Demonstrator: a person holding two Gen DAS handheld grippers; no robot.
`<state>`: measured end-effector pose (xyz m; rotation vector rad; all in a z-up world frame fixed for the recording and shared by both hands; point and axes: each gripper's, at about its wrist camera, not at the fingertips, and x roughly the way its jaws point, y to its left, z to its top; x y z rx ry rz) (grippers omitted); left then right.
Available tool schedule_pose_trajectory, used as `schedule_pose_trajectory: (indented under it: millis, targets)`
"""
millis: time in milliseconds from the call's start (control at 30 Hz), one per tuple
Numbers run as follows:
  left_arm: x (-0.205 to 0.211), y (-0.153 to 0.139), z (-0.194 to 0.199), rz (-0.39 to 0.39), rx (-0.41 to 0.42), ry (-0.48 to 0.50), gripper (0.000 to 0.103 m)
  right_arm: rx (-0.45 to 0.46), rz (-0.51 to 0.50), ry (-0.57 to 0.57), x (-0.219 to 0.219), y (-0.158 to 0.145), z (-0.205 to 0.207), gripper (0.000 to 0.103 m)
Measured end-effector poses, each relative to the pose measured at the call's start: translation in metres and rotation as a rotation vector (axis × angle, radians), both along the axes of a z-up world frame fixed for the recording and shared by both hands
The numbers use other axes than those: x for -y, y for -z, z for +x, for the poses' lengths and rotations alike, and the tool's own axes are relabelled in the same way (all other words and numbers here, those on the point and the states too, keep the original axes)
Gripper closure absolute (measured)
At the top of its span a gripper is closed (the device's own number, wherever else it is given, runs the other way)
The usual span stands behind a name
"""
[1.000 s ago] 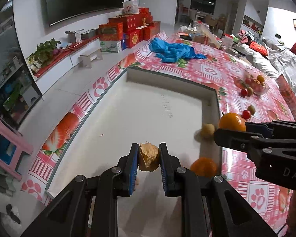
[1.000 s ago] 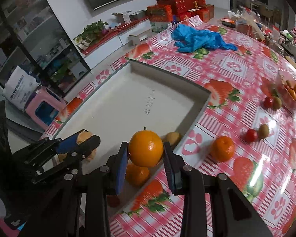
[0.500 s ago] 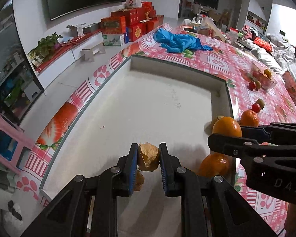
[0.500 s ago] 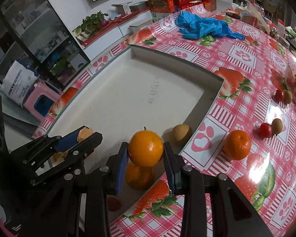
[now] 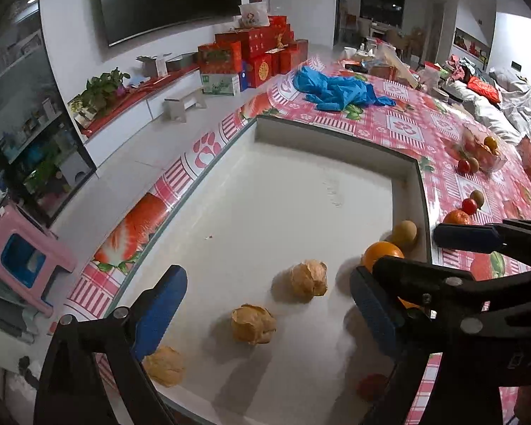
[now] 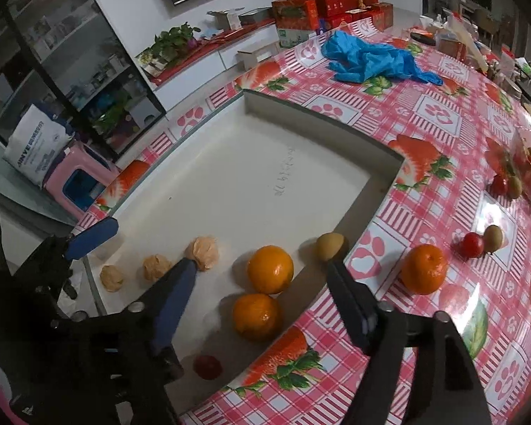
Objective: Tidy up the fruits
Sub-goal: 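Withdraw both grippers from the tray toward the tablecloth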
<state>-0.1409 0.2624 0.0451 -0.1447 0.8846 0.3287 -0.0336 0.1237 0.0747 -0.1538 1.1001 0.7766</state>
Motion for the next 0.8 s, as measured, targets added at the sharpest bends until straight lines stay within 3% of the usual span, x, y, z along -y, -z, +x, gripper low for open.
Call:
schedule_pose_trajectory:
  millis: [133, 467, 633, 800]
  targets:
    - [-0.001, -0.002, 0.002, -0.022, -0.001, -0.007, 0.009, 0.008, 0.035, 0.017, 0.011, -0.009, 0.004, 0.007]
    - [0.017, -0.026, 0.004, -0.027, 0.04, 0.037, 0.009, 0.04, 0.083, 0.181, 0.064, -0.037, 0.041, 0.006]
    - [0.026, -0.033, 0.005, -0.047, 0.056, 0.058, 0.009, -0.013, 0.034, 0.339, 0.104, -0.02, 0.069, 0.006]
    - [0.038, -0.027, 0.008, -0.046, 0.038, 0.084, 0.009, -0.058, -0.051, 0.391, 0.125, 0.012, 0.077, 0.006]
